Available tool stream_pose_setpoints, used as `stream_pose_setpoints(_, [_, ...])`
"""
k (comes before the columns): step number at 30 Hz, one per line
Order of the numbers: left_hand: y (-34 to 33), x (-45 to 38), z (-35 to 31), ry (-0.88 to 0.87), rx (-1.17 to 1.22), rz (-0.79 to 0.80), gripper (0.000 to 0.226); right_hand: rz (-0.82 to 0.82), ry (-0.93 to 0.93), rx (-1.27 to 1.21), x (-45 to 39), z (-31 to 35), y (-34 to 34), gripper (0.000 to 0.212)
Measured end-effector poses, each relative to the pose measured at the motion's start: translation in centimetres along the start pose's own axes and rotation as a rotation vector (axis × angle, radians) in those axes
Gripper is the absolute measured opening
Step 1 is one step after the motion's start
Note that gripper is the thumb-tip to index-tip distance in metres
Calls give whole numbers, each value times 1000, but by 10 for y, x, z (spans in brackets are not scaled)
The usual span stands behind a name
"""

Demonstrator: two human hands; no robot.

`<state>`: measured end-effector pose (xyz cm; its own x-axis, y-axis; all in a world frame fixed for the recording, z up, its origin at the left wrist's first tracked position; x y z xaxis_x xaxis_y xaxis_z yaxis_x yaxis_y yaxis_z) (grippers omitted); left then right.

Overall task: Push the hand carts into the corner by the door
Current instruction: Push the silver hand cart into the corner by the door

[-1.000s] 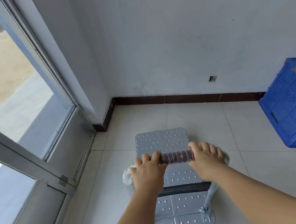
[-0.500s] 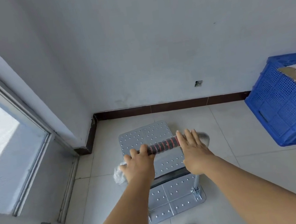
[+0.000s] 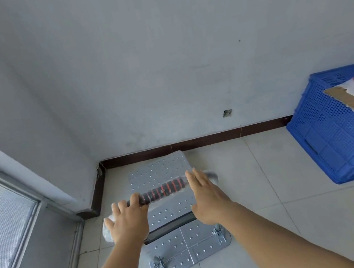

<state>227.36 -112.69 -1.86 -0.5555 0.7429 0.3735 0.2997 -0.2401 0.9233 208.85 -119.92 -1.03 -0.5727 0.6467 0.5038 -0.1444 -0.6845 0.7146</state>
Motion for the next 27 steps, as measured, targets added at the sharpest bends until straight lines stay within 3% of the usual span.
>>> stream_pose_setpoints(10, [5, -9, 24, 12, 44, -24, 63, -130, -93, -40, 27, -4, 2, 84])
stream_pose_setpoints(16, [11, 23, 16, -240, 94, -59, 76, -184, -148, -23, 48, 25, -16, 84])
stream_pose_setpoints(27, [-12, 101, -11, -665, 110, 70, 70, -344, -379, -134, 141, 32, -66, 81])
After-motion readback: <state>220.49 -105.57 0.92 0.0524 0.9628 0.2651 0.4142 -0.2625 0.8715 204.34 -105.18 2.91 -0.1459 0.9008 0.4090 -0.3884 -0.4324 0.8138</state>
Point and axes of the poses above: each hand's wrist, its own x-axis away from the middle knuckle, its own y-axis out of the back of the hand, z = x × y, the point moved 2 cm from there along -x, towards the middle knuckle, and after that the axes turned 9 degrees about z, right-handed, at the moved point
